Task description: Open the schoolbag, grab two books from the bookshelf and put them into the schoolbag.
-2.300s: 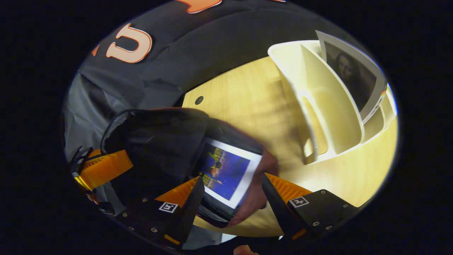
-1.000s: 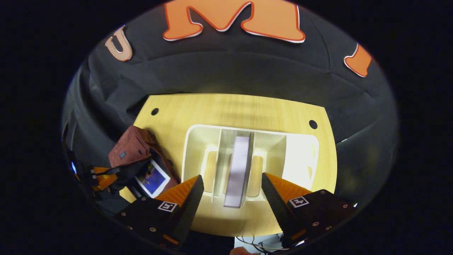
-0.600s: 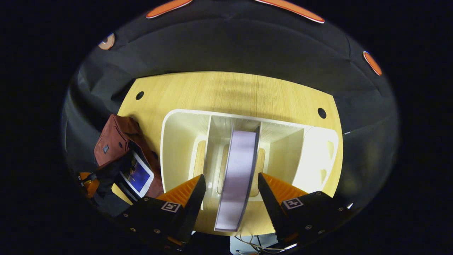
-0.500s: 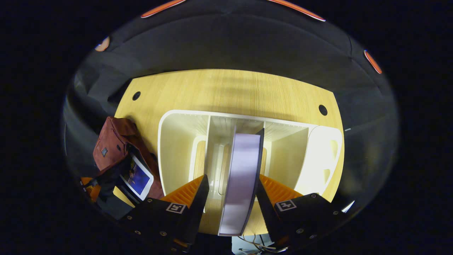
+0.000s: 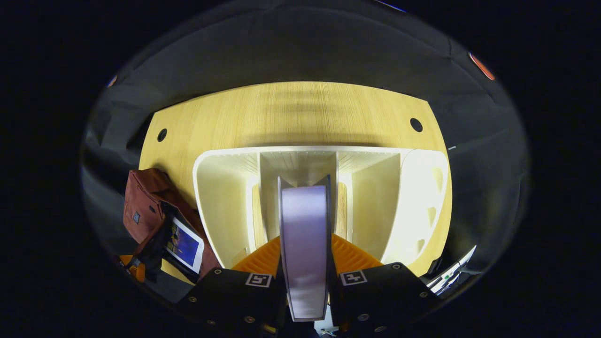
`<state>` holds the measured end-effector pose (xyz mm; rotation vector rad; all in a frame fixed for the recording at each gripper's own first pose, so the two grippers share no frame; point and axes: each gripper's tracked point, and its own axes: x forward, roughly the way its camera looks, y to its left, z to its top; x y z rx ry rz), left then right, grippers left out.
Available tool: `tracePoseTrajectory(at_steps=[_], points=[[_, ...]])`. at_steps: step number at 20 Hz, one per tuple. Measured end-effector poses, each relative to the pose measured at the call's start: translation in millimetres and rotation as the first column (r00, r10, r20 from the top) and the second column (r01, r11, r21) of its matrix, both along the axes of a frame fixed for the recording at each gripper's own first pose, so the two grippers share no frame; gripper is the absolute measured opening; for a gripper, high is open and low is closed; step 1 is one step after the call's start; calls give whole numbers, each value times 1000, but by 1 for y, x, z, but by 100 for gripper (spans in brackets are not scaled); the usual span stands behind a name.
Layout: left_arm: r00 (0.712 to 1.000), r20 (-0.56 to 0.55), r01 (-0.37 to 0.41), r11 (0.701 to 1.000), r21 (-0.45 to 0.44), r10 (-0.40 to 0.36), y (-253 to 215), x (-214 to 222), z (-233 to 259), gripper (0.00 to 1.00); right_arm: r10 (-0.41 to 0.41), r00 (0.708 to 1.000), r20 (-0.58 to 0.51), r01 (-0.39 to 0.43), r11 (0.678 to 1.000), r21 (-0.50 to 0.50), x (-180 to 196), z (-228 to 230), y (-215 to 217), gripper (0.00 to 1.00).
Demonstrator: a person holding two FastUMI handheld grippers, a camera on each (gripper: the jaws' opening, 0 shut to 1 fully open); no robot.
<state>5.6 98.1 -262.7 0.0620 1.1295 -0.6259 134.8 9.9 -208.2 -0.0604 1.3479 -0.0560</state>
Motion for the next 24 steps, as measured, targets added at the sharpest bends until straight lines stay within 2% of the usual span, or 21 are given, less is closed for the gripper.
tracePoseTrajectory(at_steps=[14, 19, 24], points=[[996, 50, 69, 997, -32, -67, 4, -2, 2, 5, 8, 973, 230, -11, 1000, 12, -51, 150, 9, 37], [995, 55, 85, 996, -38, -82, 5, -2, 1, 5, 19, 964, 265, -30, 999, 39, -77, 173, 21, 36], [991, 60, 125, 992, -35, -123, 4, -5, 0, 5, -22, 956, 291, -10, 994, 105, -97, 170, 39, 36]])
